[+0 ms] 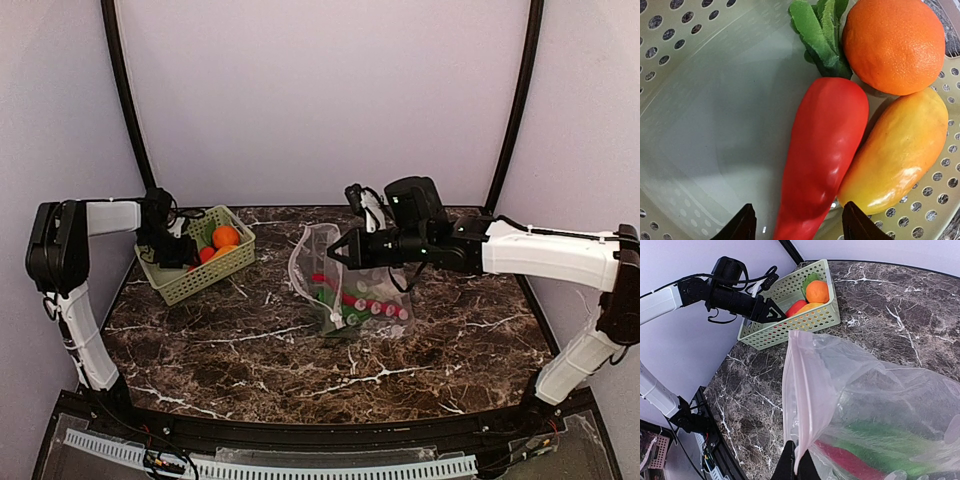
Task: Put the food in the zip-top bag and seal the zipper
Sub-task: Pick up the fake vegetable from the bin.
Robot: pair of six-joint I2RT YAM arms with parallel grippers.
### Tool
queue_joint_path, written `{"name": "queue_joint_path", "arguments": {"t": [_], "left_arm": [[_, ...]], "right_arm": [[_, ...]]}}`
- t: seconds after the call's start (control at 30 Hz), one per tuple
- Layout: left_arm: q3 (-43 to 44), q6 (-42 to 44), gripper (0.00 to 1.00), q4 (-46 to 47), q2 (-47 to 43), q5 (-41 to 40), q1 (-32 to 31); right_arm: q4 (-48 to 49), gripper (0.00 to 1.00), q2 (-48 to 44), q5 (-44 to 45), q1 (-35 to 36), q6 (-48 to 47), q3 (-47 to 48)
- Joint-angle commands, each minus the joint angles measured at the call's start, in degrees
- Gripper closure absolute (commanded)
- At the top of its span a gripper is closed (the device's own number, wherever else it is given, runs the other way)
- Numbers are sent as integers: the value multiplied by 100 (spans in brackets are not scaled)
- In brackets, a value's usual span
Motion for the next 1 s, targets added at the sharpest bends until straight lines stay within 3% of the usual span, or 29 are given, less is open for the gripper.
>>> {"name": "queue_joint_path", "arguments": {"t": [0.0, 0.2, 0.53, 0.67, 0.97], "left_arm": [[91, 104, 42, -228, 123, -29, 23], [120, 103, 44, -291, 262, 66, 23], [191, 134, 67, -389, 311, 135, 23], [200, 119, 71, -407, 265, 91, 23], [-95, 106, 78, -37, -523, -297, 23]], "right_arm": [[224, 100, 41, -35, -27, 22, -26], [240, 100, -28, -42, -26, 55, -81], [245, 100, -145, -6, -27, 85, -178], [239, 100, -153, -10, -27, 95, -189], [193, 100, -157, 30, -31, 84, -168]]}}
